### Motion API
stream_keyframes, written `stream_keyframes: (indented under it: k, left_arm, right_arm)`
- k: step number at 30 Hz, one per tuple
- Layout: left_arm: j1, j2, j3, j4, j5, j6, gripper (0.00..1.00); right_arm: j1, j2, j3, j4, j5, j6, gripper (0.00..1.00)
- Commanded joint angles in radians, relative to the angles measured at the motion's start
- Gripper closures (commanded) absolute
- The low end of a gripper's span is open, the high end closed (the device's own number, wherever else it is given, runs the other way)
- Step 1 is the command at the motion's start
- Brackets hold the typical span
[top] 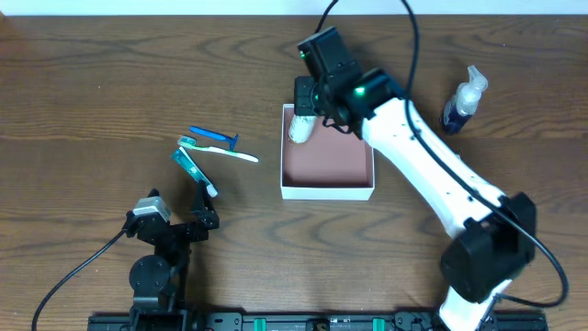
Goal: Pack container
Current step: 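Carry the tube over the box and lower it inside, release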
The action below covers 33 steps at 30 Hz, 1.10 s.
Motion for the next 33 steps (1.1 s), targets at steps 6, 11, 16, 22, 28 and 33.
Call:
stream_keyframes:
  k: [6,11,16,22,28,33]
  left_arm:
    - [0.006,-0.005,-0.022,-0.036,-0.011,0.009,0.02]
    - [0.006,-0.005,-0.022,-0.036,-0.011,0.009,0.02]
    - [0.006,-0.005,-0.022,-0.036,-0.011,0.009,0.02]
    - [0.006,-0.005,-0.022,-0.036,-0.011,0.009,0.02]
    - [0.006,-0.005,-0.022,-0.036,-0.011,0.009,0.02]
    - [0.006,-0.005,-0.022,-0.036,-0.011,0.009,0.02]
  right_arm:
    - [0.041,0.038,0.022,0.061,0.092,0.079,0.99]
    - [0.063,0.064,0.022,0.08,0.12,0.093,0.99]
    - [0.072,0.073,0.022,0.082,0.12,0.092,0.8]
    - [0.071,0.073,0.022,0.086,0.12,0.092,0.7]
    - [0.071,0.072,0.022,0.094,0.123,0.09,0.35]
    - [0.069,0.053,0.046,0.106,0.123,0.056,0.18]
